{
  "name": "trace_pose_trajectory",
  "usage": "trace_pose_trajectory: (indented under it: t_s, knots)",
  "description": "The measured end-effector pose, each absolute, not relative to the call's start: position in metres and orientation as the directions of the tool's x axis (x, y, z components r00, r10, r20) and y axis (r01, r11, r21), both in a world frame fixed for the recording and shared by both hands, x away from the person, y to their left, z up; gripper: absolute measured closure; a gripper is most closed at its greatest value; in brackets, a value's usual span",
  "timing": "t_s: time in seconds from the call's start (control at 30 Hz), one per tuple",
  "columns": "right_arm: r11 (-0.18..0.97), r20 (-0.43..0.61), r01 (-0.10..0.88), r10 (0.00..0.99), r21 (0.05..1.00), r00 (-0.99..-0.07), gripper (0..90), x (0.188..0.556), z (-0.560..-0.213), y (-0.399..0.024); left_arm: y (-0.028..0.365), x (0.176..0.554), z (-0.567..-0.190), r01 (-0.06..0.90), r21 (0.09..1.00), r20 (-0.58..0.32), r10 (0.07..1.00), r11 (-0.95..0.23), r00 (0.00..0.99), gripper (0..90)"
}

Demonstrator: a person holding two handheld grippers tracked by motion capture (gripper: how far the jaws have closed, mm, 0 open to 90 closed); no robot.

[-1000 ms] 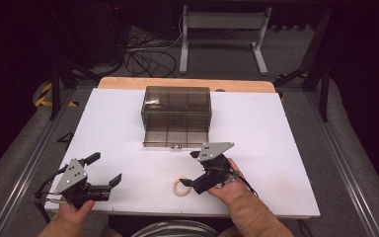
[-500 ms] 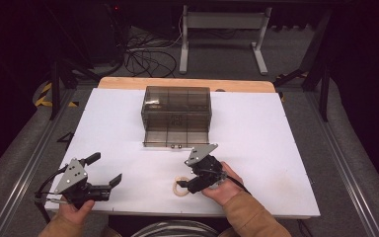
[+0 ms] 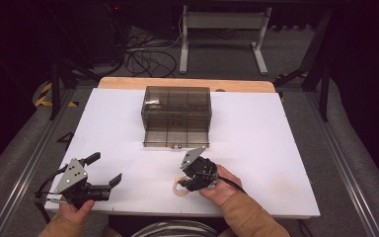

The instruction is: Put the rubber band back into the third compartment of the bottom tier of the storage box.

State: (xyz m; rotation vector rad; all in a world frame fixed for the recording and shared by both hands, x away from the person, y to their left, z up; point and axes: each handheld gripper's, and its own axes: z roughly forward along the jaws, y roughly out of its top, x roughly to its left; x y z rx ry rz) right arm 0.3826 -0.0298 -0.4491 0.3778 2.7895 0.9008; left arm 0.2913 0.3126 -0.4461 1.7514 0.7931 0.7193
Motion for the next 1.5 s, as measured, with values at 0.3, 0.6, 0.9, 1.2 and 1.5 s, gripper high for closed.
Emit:
trace_pose_trajectory:
  t_s: [0.3, 0.6, 0.9, 1.2, 1.5]
  knots:
    - [0.81, -0.089, 0.218, 0.314, 0.545, -0.945, 69.2, 0.3846, -0.4537, -0.0259, 0.3122, 0.2917, -0.4463, 0.172, 0.954, 0.098, 0.794, -0.247, 0.6, 4.0]
    - [0.819, -0.097, 0.247, 0.343, 0.519, -0.934, 78.6, 0.3866, -0.4577, -0.0236, 0.3124, 0.2917, -0.4462, 0.172, 0.953, 0.099, 0.795, -0.249, 0.599, 4.1]
    - [0.811, -0.091, 0.261, 0.358, 0.523, -0.929, 83.3, 0.3868, -0.459, -0.0232, 0.3121, 0.2915, -0.4461, 0.173, 0.953, 0.099, 0.796, -0.248, 0.596, 4.2]
    - [0.81, -0.092, 0.26, 0.358, 0.525, -0.929, 84.2, 0.3867, -0.4592, -0.0231, 0.3122, 0.2914, -0.4461, 0.172, 0.953, 0.1, 0.797, -0.248, 0.596, 4.2]
    - [0.809, -0.089, 0.265, 0.361, 0.525, -0.928, 84.6, 0.3868, -0.4591, -0.0233, 0.3121, 0.2917, -0.4461, 0.169, 0.953, 0.105, 0.795, -0.253, 0.597, 4.2]
